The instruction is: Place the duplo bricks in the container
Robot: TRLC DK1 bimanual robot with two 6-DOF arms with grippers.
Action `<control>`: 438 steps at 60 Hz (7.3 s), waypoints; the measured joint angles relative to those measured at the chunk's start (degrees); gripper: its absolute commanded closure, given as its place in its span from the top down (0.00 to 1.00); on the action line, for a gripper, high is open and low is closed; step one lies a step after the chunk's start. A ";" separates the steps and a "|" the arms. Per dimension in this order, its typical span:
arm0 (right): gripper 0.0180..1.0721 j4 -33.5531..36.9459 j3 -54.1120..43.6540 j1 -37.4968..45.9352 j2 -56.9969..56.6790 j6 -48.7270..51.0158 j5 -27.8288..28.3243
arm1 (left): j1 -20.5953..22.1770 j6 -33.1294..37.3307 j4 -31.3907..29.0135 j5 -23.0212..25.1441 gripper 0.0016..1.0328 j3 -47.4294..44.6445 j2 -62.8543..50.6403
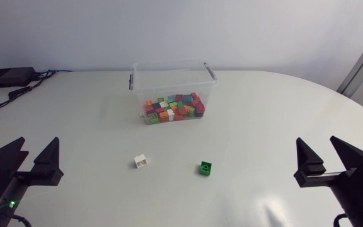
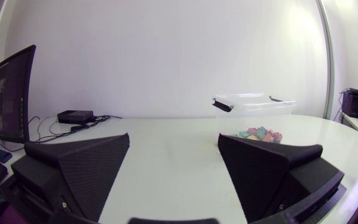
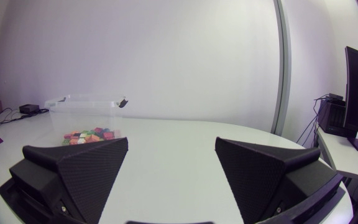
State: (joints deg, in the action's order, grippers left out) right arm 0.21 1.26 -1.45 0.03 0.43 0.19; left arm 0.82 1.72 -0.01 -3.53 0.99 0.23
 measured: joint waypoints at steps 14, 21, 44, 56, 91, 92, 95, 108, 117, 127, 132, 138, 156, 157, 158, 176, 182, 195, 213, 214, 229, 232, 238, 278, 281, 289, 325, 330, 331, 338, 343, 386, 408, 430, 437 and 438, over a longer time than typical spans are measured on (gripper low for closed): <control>0.96 0.00 0.00 -0.50 0.00 0.00 0.00 | -0.02 0.00 0.00 -0.02 0.96 0.00 0.00; 0.96 -0.02 0.00 -0.76 0.00 0.00 0.00 | -0.42 0.00 0.07 -0.02 0.96 0.00 0.00; 0.95 0.28 4.42 -0.76 3.69 0.48 0.00 | 0.68 0.24 -1.05 -0.02 0.96 9.86 -12.13; 0.95 -1.90 12.74 -1.20 20.59 0.90 0.52 | 5.35 1.14 -1.68 -0.04 0.94 19.41 -28.68; 0.95 16.44 34.05 -8.66 52.63 2.67 1.95 | 16.52 16.87 -9.62 -0.28 0.92 35.80 -67.36; 0.95 16.81 34.36 -8.70 53.07 2.93 1.97 | 16.65 17.46 -9.92 -0.22 0.92 36.20 -68.04; 0.95 19.58 36.20 -9.46 55.10 5.42 2.14 | 17.07 19.96 -11.58 -0.26 0.92 37.99 -71.10; 0.95 29.75 44.70 -12.35 66.60 12.20 4.26 | 21.79 29.51 -21.66 0.87 0.92 44.85 -82.90; 0.95 29.79 45.59 -15.34 70.66 13.99 5.62 | 23.52 32.30 -32.13 3.56 0.88 53.13 -91.80; 0.95 31.39 47.34 -20.57 73.72 19.82 4.09 | 23.76 34.84 -39.78 5.84 0.83 62.79 -98.86; 0.95 31.54 48.06 -23.06 75.97 21.62 4.09 | 23.98 35.95 -40.04 6.05 0.79 64.02 -100.67; 0.95 31.54 48.30 -25.18 78.58 22.67 4.04 | 24.35 36.96 -40.44 6.08 0.79 64.46 -102.92; 0.95 29.77 49.00 -27.76 83.91 24.96 3.19 | 24.44 37.55 -40.61 6.08 0.49 67.36 -108.08; 0.95 29.49 49.00 -27.78 84.19 25.07 3.17 | 24.46 37.59 -40.61 6.08 0.48 67.49 -108.30; 0.95 29.18 49.00 -27.85 84.46 25.20 3.19 | 24.50 37.68 -40.61 6.08 0.47 67.69 -108.67; 0.90 27.82 50.51 -28.09 88.70 27.76 5.22 | 25.16 39.54 -43.98 6.08 0.30 68.28 -111.67; 0.90 27.82 51.65 -28.63 91.25 29.31 5.81 | 25.24 40.96 -45.40 6.49 0.29 68.28 -111.58; 0.89 27.36 52.85 -30.62 97.00 31.80 6.05 | 25.24 42.51 -48.13 9.31 0.29 68.39 -106.05; 0.69 26.77 55.04 -31.85 101.83 33.33 6.27 | 25.16 42.49 -50.82 11.06 0.29 69.96 -102.33; 0.65 26.75 55.08 -31.85 102.12 33.44 6.29 | 25.16 42.47 -50.95 11.10 0.29 70.05 -102.29; 0.29 26.56 55.60 -32.17 104.37 34.38 7.58 | 23.93 42.49 -52.68 12.72 0.29 72.67 -99.34; 0.27 26.58 55.63 -32.22 104.37 34.36 7.56 | 23.93 42.49 -52.92 12.72 0.30 72.67 -99.36; 0.25 27.02 55.65 -32.26 104.17 34.36 7.56 | 23.69 42.97 -53.11 12.72 0.30 72.54 -100.61; 0.23 39.01 55.32 -32.41 86.01 34.12 6.67 | 22.60 43.56 -48.98 9.86 0.86 68.67 -109.90; 0.23 40.52 55.91 -32.17 84.39 34.12 6.62 | 22.73 43.54 -48.94 9.84 0.86 68.67 -109.90; 0.23 43.15 59.12 -31.76 81.26 34.10 5.99 | 23.39 43.12 -48.13 9.68 0.86 68.67 -109.92; 0.23 47.54 73.70 -29.66 74.42 31.10 5.79 | 24.87 37.86 -43.08 8.68 0.21 69.90 -113.15; 0.23 46.62 73.92 -29.53 74.42 30.67 5.79 | 24.87 37.27 -43.12 7.98 0.21 69.90 -113.09; 0.23 46.29 73.92 -29.46 74.44 30.67 5.79 | 24.87 37.24 -43.15 7.91 0.21 69.90 -113.02; 0.22 43.50 74.20 -28.22 74.75 29.38 5.81 | 24.74 37.24 -44.89 7.52 0.21 69.88 -111.49; 0.22 40.59 74.73 -26.67 75.69 28.26 5.97 | 24.74 37.24 -45.53 7.63 0.21 69.85 -106.99; 0.22 17.14 83.01 -22.82 98.84 17.53 8.90 | 15.50 27.34 -41.75 20.17 0.23 85.90 -96.61; 0.23 13.05 93.09 -20.92 109.53 14.10 10.19 | 13.97 23.26 -38.12 22.16 0.24 94.23 -103.16; 0.96 14.99 101.83 -21.29 118.64 12.33 9.20 | 13.44 19.85 -35.32 22.77 0.26 101.66 -107.71; 0.96 15.21 101.24 -21.38 118.20 12.13 9.01 | 13.35 18.75 -33.64 22.82 0.27 101.72 -108.56; 0.96 15.21 100.96 -21.35 117.87 12.13 9.01 | 13.38 18.56 -33.33 22.80 0.27 101.72 -108.65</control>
State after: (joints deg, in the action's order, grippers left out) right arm 15.42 102.21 -22.81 117.91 12.56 9.19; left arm 14.20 20.27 -33.34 19.27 102.72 -108.42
